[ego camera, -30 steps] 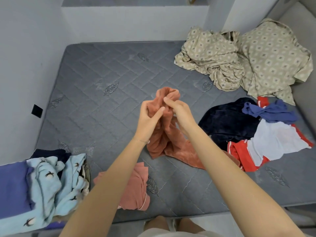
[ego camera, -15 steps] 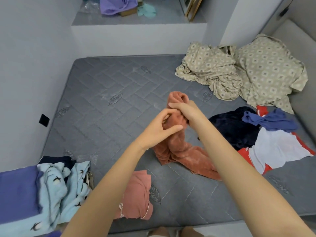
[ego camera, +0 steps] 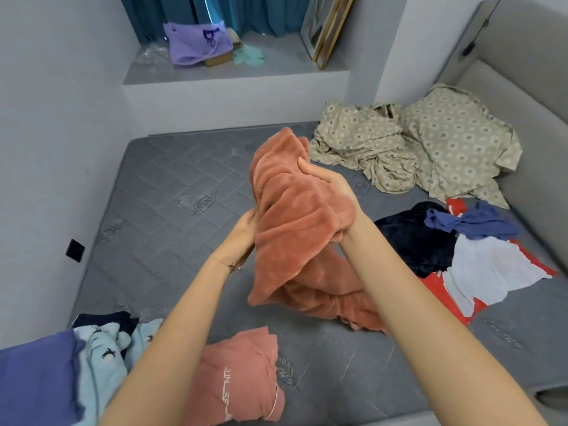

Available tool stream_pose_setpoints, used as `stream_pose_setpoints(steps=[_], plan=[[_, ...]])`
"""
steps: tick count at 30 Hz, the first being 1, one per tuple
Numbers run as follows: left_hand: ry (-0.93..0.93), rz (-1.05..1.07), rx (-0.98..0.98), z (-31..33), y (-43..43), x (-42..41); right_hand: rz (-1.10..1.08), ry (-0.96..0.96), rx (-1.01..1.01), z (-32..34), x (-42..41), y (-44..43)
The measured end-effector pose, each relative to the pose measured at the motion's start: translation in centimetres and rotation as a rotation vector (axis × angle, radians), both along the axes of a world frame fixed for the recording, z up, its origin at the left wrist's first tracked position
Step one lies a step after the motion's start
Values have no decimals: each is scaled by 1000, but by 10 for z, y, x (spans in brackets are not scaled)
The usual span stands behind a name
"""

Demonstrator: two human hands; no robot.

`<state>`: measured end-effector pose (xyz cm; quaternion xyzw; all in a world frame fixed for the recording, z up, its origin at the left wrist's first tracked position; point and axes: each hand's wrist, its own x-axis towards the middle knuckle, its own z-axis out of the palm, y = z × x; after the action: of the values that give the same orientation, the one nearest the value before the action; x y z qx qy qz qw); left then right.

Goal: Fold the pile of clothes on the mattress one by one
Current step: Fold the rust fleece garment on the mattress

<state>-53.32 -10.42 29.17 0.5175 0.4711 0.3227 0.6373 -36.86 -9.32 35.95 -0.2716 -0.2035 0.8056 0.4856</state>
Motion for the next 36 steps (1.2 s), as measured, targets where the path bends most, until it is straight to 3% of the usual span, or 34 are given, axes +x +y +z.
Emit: stream_pose_setpoints(steps=[5,8,13,18,21,26,30,36], plan=[[-291,146,48,20,11,-27,-20,-19,26,0,7,-11],[-425,94,44,27,20,-44,22,-13,-19,-10,17,-21],[-96,-25,-81,5,24,14,-13,-33,-52,-43,64,-27],[-3,-83,-212,-43,22,98,-149,-133,-121,-85,147,-38],[91,-102,-226,-78,25,158,-187,-336,-163,-113,203,-42],[354,-34,-58,-165,42,251,-244,-967,-258,-188,285,-41],[565,-112,-26,-248,58,304,-223,-1218,-308,-271,338,-33],[783,-97,198,-343,81,369,-285,-1522,-260,-378,398,-18]])
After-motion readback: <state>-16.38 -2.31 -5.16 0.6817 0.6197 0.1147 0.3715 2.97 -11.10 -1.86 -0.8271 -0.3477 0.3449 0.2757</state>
